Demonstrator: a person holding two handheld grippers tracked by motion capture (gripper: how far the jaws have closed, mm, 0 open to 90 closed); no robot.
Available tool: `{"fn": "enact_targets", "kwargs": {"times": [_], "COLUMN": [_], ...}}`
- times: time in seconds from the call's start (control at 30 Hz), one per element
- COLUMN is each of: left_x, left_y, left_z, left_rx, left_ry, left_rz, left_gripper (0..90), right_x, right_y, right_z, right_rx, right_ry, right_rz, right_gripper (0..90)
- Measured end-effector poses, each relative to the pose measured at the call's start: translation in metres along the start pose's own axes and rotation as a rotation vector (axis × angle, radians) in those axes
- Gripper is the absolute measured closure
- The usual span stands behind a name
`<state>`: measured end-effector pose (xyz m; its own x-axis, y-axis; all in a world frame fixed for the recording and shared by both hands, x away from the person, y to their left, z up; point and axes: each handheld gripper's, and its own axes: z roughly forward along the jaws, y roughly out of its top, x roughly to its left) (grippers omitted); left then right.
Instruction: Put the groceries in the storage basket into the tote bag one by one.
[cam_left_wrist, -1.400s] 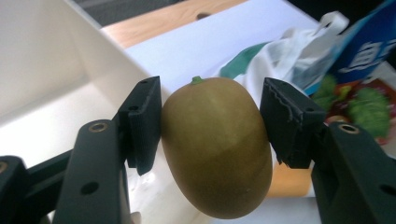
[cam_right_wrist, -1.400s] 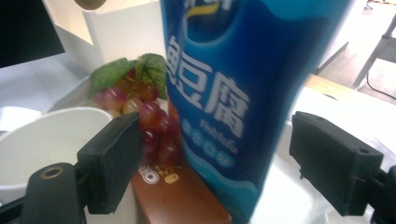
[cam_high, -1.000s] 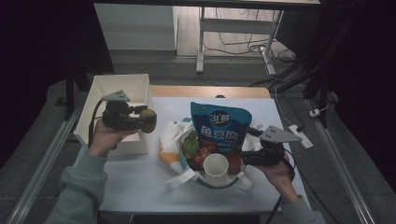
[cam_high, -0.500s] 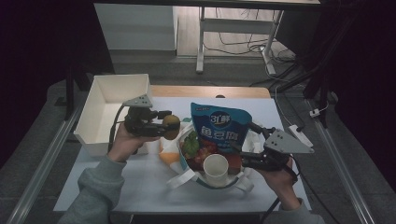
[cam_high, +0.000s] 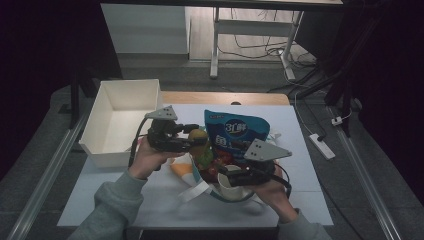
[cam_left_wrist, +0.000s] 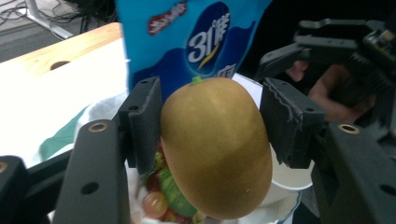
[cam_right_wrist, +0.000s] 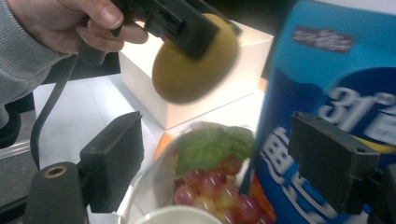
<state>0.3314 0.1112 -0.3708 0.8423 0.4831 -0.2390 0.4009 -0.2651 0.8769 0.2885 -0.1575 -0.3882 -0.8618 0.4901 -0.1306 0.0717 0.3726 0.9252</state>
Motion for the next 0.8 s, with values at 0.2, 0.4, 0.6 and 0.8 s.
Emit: {"fn": "enact_targets", "kwargs": {"times": [0.2,0.4,0.6,0.8], "left_x": [-0.007,-0.012,-0.017,-0.017], "left_y": [0.001,0.001,-0.001,-0.001], "left_z": [0.011,0.019,0.026,0.028], "left_rx": [-0.007,-0.004,-0.004,-0.016], "left_ry": [-0.027,-0.028,-0.039,-0.039], "left_rz": [-0.009,-0.005,-0.008,-0.018], "left_gripper": [40.9,40.8,40.8,40.3], "right_x": [0.002,0.005,0.005,0.002], "right_y": [0.001,0.003,0.003,0.003], "right_z": [0.017,0.026,0.035,0.032], "right_rx": [0.025,0.048,0.085,0.086], "right_ry": [0.003,-0.002,-0.018,-0.013], "right_rz": [0.018,0.036,0.05,0.058], "right_gripper": [16.5,16.9,21.3,30.3]}}
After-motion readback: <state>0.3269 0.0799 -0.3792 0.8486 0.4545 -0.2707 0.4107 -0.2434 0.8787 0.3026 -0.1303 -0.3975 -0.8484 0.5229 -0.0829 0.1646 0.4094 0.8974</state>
